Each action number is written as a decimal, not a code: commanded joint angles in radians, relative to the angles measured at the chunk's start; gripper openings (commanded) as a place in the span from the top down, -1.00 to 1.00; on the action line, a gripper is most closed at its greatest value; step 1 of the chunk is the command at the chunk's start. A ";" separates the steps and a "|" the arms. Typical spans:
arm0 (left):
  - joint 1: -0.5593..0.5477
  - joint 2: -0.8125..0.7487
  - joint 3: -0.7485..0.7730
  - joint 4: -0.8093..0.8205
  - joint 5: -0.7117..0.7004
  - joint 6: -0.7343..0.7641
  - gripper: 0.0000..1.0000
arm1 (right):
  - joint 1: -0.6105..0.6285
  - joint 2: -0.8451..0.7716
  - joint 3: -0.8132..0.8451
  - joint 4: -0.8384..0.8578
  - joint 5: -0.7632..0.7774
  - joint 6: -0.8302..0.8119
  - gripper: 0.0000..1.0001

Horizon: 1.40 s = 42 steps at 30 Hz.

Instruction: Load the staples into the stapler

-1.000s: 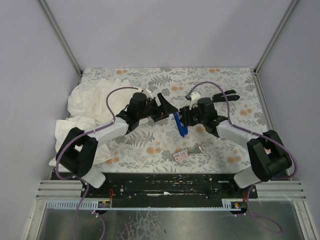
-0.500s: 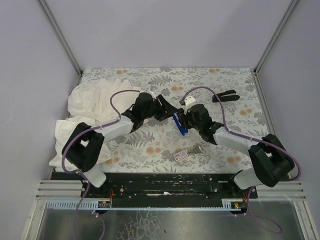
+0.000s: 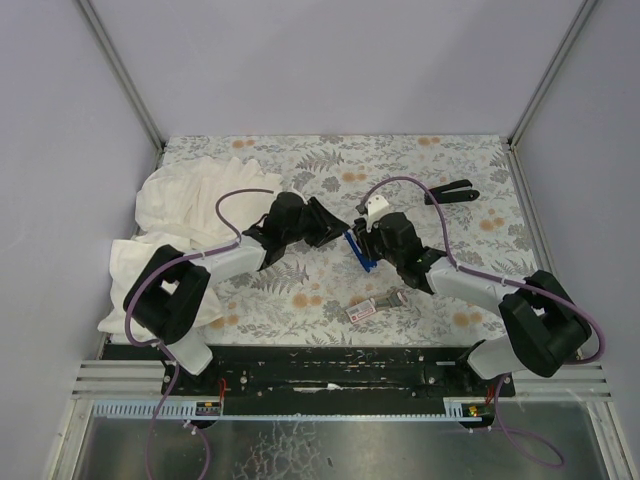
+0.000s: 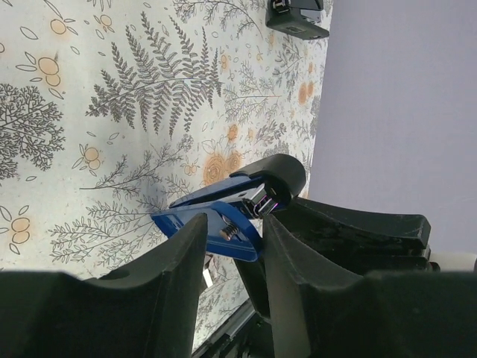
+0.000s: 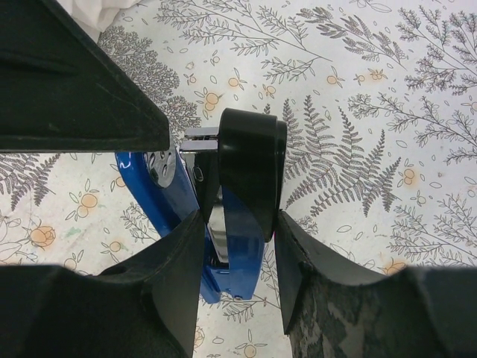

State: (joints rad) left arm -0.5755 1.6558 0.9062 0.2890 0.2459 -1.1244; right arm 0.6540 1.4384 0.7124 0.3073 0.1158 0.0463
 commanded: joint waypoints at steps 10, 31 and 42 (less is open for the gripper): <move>-0.004 0.028 -0.019 0.057 0.013 -0.035 0.41 | 0.070 -0.038 0.002 0.131 0.110 -0.082 0.73; -0.007 -0.020 -0.038 0.054 0.020 0.050 1.00 | 0.077 -0.173 -0.014 -0.005 -0.036 0.089 -0.28; -0.013 -0.058 -0.057 0.062 0.020 0.094 1.00 | 0.077 -0.186 0.162 -0.254 0.121 0.206 -0.41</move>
State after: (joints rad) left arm -0.5785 1.6402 0.8654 0.3065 0.2657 -1.0668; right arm 0.7223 1.2209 0.7525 0.1604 0.1303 0.1726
